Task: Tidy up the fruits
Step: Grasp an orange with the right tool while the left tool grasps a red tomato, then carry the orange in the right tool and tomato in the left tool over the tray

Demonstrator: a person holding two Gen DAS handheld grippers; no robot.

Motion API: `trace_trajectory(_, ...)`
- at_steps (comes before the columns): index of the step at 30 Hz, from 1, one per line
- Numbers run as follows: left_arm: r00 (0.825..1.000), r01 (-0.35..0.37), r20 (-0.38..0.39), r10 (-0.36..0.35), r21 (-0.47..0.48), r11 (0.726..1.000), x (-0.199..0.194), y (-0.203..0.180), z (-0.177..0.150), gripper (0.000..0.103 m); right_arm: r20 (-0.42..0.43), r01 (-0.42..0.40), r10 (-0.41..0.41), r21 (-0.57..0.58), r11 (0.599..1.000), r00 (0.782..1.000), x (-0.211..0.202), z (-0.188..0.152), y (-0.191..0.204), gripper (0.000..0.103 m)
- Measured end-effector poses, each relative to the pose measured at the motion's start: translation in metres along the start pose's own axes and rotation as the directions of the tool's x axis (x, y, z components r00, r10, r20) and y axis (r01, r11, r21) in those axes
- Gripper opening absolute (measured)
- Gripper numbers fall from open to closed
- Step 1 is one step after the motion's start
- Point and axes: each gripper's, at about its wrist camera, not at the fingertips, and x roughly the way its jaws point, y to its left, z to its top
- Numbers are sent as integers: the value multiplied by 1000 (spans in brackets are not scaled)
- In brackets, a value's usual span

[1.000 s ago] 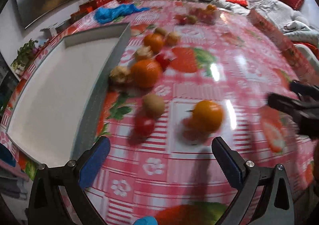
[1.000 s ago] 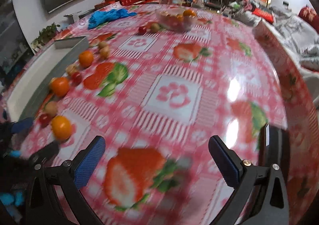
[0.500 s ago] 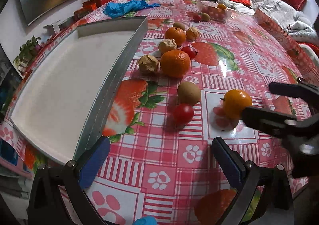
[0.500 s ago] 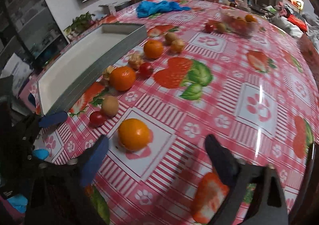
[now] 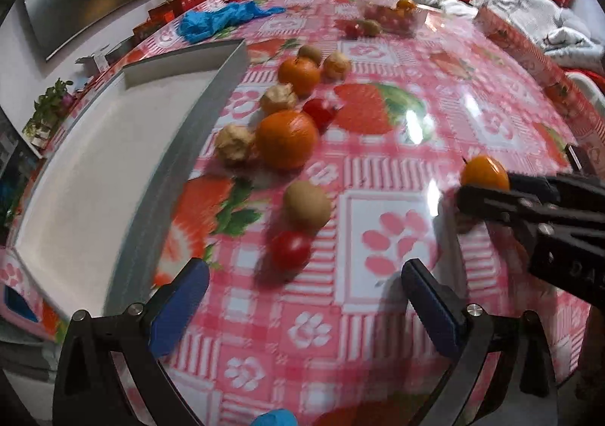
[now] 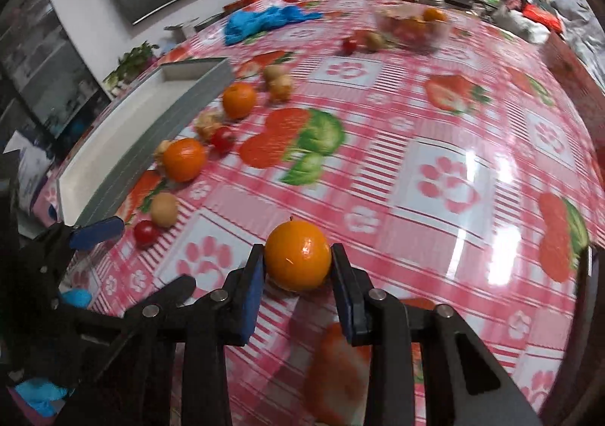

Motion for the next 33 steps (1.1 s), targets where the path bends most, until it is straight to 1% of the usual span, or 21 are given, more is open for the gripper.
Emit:
trace_trajectory(3, 999, 38, -23, -39, -47, 998, 6, 5, 6, 102, 7, 0, 0, 8, 1000, 1000, -4, -2, -6, 37)
trace_trajectory(5, 999, 37, -28, -38, -38, 999, 7, 5, 8, 102, 9, 0, 0, 7, 1000, 1000, -4, -3, -6, 37)
trace_trajectory(8, 999, 43, -15, -44, -25, 999, 7, 5, 8, 102, 10, -14, 14, 8, 1000, 1000, -4, -3, -6, 37)
trace_trajectory(11, 999, 44, -31, -45, -31, 999, 8, 6, 9, 102, 10, -19, 19, 6, 1000, 1000, -4, -4, -5, 37)
trace_trajectory(13, 999, 32, -26, -33, -41, 999, 6, 6, 8, 102, 10, -21, 21, 6, 1000, 1000, -5, -5, -4, 37)
trace_trajectory(14, 999, 34, -21, -35, -42, 999, 5, 5, 8, 97, 10, -22, 22, 7, 1000, 1000, -5, -5, -4, 37)
trace_trajectory(15, 999, 35, -13, -36, -41, 999, 4, 4, 7, 89, 10, -22, 22, 8, 1000, 1000, -5, -5, -5, 37)
trace_trajectory(16, 999, 36, 1, -36, -38, 999, 0, 3, 6, 84, 9, -24, 24, 9, 1000, 1000, -5, -5, -5, 37)
trace_trajectory(18, 999, 38, 11, -38, -36, 999, -3, 3, 6, 63, 8, -23, 23, 10, 1000, 1000, -5, -4, -5, 37)
trace_trajectory(19, 999, 39, 15, -39, -37, 999, -4, 3, 6, 57, 9, -23, 23, 9, 1000, 1000, -5, -4, -5, 37)
trace_trajectory(21, 999, 34, 25, -33, -42, 999, -6, 4, 7, 36, 10, -24, 24, 10, 1000, 1000, -5, -4, -5, 37)
trace_trajectory(23, 999, 37, 27, -36, -54, 998, -6, 7, 8, 27, 9, -25, 25, 11, 1000, 1000, -5, -5, -5, 37)
trace_trajectory(26, 998, 67, 25, -65, -77, 995, -7, 10, 8, 26, 8, -23, 23, 11, 1000, 1000, -5, -4, -5, 37)
trace_trajectory(33, 995, 97, 35, -94, -96, 991, -15, 15, 5, 26, 1, -17, 17, 11, 1000, 1000, -4, -3, -4, 37)
